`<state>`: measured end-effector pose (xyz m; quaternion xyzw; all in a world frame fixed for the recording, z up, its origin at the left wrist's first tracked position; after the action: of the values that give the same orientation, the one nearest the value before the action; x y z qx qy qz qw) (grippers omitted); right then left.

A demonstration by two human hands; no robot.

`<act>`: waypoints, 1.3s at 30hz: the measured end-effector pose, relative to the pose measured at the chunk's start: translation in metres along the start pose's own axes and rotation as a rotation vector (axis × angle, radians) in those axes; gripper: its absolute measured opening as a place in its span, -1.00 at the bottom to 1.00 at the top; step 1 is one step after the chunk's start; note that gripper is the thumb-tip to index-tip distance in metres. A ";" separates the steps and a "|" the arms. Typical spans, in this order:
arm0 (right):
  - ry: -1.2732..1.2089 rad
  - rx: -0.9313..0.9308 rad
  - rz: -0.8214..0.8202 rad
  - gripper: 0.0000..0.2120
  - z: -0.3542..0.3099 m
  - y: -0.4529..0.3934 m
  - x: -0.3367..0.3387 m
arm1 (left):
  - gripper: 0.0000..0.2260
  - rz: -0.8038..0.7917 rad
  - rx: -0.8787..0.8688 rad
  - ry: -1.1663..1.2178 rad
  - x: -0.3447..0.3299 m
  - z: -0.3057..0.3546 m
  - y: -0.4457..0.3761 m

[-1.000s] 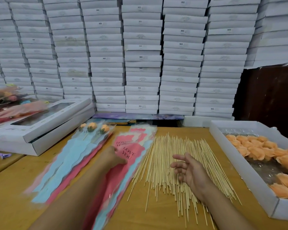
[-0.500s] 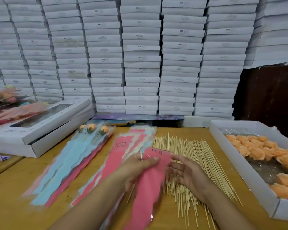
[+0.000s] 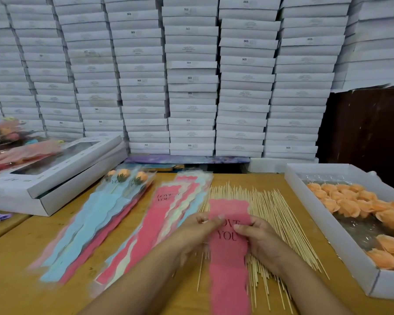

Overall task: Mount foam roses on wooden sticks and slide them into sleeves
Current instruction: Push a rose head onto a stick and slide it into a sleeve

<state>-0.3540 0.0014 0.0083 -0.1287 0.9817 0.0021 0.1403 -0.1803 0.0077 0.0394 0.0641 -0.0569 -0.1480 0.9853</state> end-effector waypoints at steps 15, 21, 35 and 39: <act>0.113 0.043 0.168 -0.86 0.002 -0.002 0.007 | -0.72 0.010 -0.041 0.278 -0.010 -0.028 -0.032; 0.198 0.059 0.219 -0.84 0.002 -0.003 0.009 | -0.78 -0.021 -0.089 0.293 -0.008 -0.038 -0.035; 0.097 0.033 0.242 -0.77 0.003 -0.006 0.012 | -0.83 0.164 -0.005 0.261 0.018 -0.007 -0.023; 0.122 0.016 0.237 -0.76 0.003 -0.007 0.011 | -0.79 0.304 -0.050 -0.124 0.074 0.037 -0.027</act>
<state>-0.3621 -0.0076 0.0023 -0.0104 0.9967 0.0029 0.0803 -0.1222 -0.0441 0.0785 0.0208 -0.1230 -0.0021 0.9922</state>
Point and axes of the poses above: each hand's wrist, its own y-axis away from the middle knuckle, its own x-axis out of the back of the hand, z = x × y, the point moved 3 cm from there along -y, towards the middle knuckle, and after that the axes turned 1 degree about -x, right-handed, at the moved point
